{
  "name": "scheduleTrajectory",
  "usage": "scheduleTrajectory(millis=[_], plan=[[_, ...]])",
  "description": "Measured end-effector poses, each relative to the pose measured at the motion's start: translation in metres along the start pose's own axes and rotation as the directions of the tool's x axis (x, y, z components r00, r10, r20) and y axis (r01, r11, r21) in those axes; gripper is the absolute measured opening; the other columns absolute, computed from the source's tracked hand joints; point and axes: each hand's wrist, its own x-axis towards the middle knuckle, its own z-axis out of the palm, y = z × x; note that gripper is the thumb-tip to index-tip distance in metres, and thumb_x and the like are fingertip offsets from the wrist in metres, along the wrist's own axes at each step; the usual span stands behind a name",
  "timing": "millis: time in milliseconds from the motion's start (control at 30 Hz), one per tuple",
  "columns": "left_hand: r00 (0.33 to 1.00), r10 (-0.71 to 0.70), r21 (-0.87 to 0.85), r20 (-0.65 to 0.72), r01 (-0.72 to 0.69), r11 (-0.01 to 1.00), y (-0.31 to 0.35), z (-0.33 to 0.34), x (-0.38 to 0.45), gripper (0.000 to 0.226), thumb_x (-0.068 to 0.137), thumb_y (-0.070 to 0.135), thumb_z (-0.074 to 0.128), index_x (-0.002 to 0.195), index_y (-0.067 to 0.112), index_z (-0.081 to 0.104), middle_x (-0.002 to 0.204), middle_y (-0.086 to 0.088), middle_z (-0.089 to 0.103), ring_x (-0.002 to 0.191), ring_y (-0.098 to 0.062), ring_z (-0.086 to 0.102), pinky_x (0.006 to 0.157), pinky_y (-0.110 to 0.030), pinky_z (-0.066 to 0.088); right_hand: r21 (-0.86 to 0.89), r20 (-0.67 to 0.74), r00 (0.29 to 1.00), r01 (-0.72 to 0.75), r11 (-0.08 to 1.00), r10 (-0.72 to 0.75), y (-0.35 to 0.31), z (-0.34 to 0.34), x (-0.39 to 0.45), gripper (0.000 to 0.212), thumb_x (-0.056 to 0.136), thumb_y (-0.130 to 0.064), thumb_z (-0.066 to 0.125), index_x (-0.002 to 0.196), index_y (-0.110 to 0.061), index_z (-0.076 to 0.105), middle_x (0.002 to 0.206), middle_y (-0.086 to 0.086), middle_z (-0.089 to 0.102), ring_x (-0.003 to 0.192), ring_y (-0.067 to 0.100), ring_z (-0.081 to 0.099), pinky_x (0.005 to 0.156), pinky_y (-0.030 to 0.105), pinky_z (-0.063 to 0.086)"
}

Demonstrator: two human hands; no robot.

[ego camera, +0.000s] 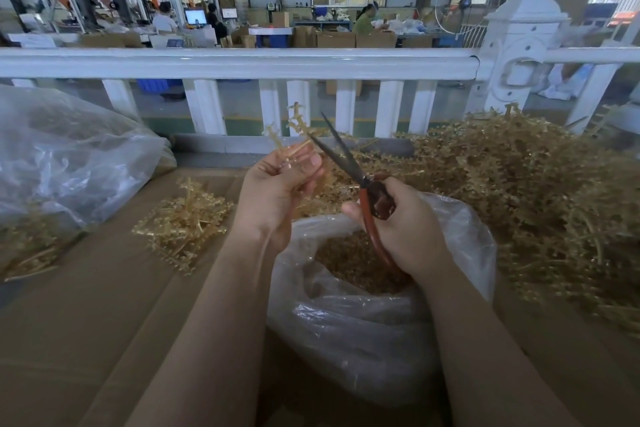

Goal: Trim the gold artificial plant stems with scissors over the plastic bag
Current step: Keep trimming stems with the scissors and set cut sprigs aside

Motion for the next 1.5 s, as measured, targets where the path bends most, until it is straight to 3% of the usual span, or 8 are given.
scheduleTrajectory(millis=[200, 567, 733, 900, 1067, 1200, 1367, 1500], plan=[[0.998, 0.025, -0.005, 0.052, -0.025, 1.000, -0.002, 0.002, -0.001, 0.014, 0.070, 0.004, 0.070, 0.078, 0.015, 0.074, 0.082, -0.004, 0.075, 0.083, -0.018, 0.070, 0.097, -0.036, 0.055, -0.109, -0.016, 0.999, 0.040, 0.993, -0.042, 0.000, 0.002, -0.001, 0.054, 0.069, -0.083, 0.059, 0.096, -0.036, 0.059, 0.090, -0.021, 0.063, 0.088, 0.001, 0.059, 0.069, 0.022, 0.045], [0.997, 0.031, -0.006, 0.074, -0.031, 0.999, -0.003, 0.000, 0.000, 0.016, 0.074, 0.003, 0.068, 0.089, 0.009, 0.068, 0.089, -0.005, 0.076, 0.085, -0.016, 0.072, 0.085, -0.026, 0.056, -0.244, -0.145, 0.984, 0.065, 0.968, -0.103, -0.006, 0.002, -0.004, 0.067, 0.063, -0.092, 0.046, 0.080, -0.028, 0.061, 0.067, -0.022, 0.057, 0.065, -0.007, 0.050, 0.056, 0.011, 0.033], [0.998, 0.012, -0.028, 0.061, -0.011, 1.000, -0.002, 0.000, 0.000, 0.018, 0.072, 0.004, 0.070, 0.089, 0.009, 0.066, 0.090, -0.005, 0.074, 0.087, -0.017, 0.071, 0.092, -0.030, 0.055, -0.249, -0.149, 0.982, 0.074, 0.966, -0.113, -0.006, 0.002, -0.004, 0.057, 0.066, -0.086, 0.056, 0.074, -0.030, 0.058, 0.063, -0.023, 0.054, 0.065, -0.011, 0.051, 0.054, 0.009, 0.029], [0.998, 0.019, -0.043, 0.067, -0.016, 0.999, -0.001, 0.000, -0.001, 0.017, 0.072, 0.002, 0.070, 0.086, 0.011, 0.071, 0.087, -0.003, 0.076, 0.084, -0.014, 0.072, 0.082, -0.023, 0.056, -0.230, -0.137, 0.984, 0.075, 0.970, -0.109, -0.006, 0.002, -0.005, 0.061, 0.065, -0.087, 0.054, 0.068, -0.026, 0.055, 0.063, -0.017, 0.057, 0.065, -0.006, 0.053, 0.054, 0.009, 0.032], [0.996, 0.027, 0.011, 0.083, -0.028, 1.000, 0.000, -0.001, -0.003, 0.012, 0.070, 0.005, 0.071, 0.074, 0.014, 0.076, 0.082, -0.004, 0.075, 0.079, -0.015, 0.070, 0.083, -0.026, 0.057, -0.270, -0.143, 0.983, 0.070, 0.960, -0.112, -0.008, 0.001, -0.005, 0.063, 0.064, -0.091, 0.049, 0.076, -0.030, 0.057, 0.065, -0.024, 0.054, 0.065, -0.004, 0.052, 0.055, 0.012, 0.035], [0.991, 0.006, 0.105, 0.135, -0.021, 0.994, 0.000, -0.001, -0.004, 0.010, 0.070, 0.009, 0.071, 0.068, 0.018, 0.075, 0.079, -0.008, 0.063, 0.078, -0.020, 0.053, 0.080, -0.024, 0.054, -0.267, -0.143, 0.980, 0.097, 0.959, -0.139, -0.010, 0.000, -0.005, 0.059, 0.068, -0.088, 0.050, 0.090, -0.034, 0.059, 0.072, -0.029, 0.052, 0.075, 0.001, 0.055, 0.059, 0.012, 0.037], [0.993, -0.011, 0.141, 0.121, -0.007, 0.990, -0.002, -0.001, -0.003, 0.009, 0.076, 0.004, 0.069, 0.080, 0.012, 0.072, 0.082, -0.003, 0.073, 0.081, -0.016, 0.066, 0.080, -0.025, 0.056, -0.236, -0.138, 0.982, 0.096, 0.967, -0.131, -0.011, -0.001, -0.005, 0.058, 0.067, -0.091, 0.047, 0.089, -0.037, 0.056, 0.075, -0.028, 0.055, 0.076, 0.001, 0.057, 0.060, 0.013, 0.038], [0.993, 0.017, 0.193, 0.114, -0.039, 0.980, -0.002, 0.000, -0.003, 0.015, 0.082, -0.002, 0.066, 0.078, 0.011, 0.072, 0.080, -0.008, 0.069, 0.078, -0.018, 0.063, 0.077, -0.025, 0.055, -0.245, -0.148, 0.979, 0.101, 0.964, -0.140, -0.011, -0.001, -0.005, 0.058, 0.066, -0.091, 0.046, 0.086, -0.037, 0.055, 0.072, -0.027, 0.054, 0.072, 0.001, 0.056, 0.059, 0.014, 0.038]])
